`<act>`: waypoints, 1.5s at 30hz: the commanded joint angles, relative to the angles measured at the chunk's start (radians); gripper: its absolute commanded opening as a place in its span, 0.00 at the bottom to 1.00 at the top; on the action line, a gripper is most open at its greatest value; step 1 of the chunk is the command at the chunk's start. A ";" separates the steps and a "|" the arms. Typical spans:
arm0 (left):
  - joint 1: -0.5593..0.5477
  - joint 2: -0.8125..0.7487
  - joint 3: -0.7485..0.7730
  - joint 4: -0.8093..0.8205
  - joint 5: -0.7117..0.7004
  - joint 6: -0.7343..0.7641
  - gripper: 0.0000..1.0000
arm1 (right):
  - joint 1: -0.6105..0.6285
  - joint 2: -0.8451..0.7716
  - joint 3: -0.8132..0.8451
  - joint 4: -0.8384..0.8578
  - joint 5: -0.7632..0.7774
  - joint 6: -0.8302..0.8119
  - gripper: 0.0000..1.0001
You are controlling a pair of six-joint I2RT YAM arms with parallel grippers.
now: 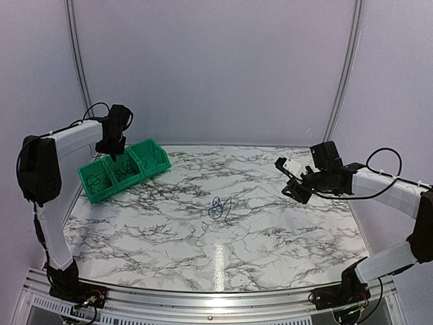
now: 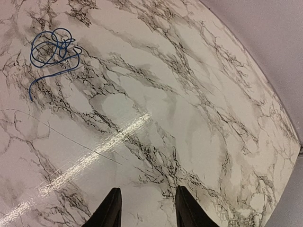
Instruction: Untangle the cables
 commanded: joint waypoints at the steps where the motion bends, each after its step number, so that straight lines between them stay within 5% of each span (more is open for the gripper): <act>1: 0.001 0.107 0.090 -0.054 0.025 0.026 0.00 | 0.009 -0.001 -0.002 0.018 0.026 -0.007 0.40; 13: -0.001 0.255 0.233 -0.063 0.072 0.064 0.00 | 0.010 0.016 -0.005 0.018 0.029 -0.013 0.40; 21: -0.001 0.381 0.358 -0.056 0.260 0.069 0.00 | 0.012 0.025 -0.006 0.015 0.038 -0.014 0.40; 36: 0.006 0.351 0.237 0.005 0.330 -0.014 0.00 | 0.015 0.042 -0.004 0.006 0.037 -0.022 0.40; 40: 0.006 0.304 0.211 0.011 0.304 -0.050 0.25 | 0.016 0.041 -0.003 0.006 0.037 -0.024 0.40; 45: 0.004 0.244 0.205 0.018 0.310 -0.074 0.34 | 0.018 0.040 -0.003 0.002 0.035 -0.022 0.40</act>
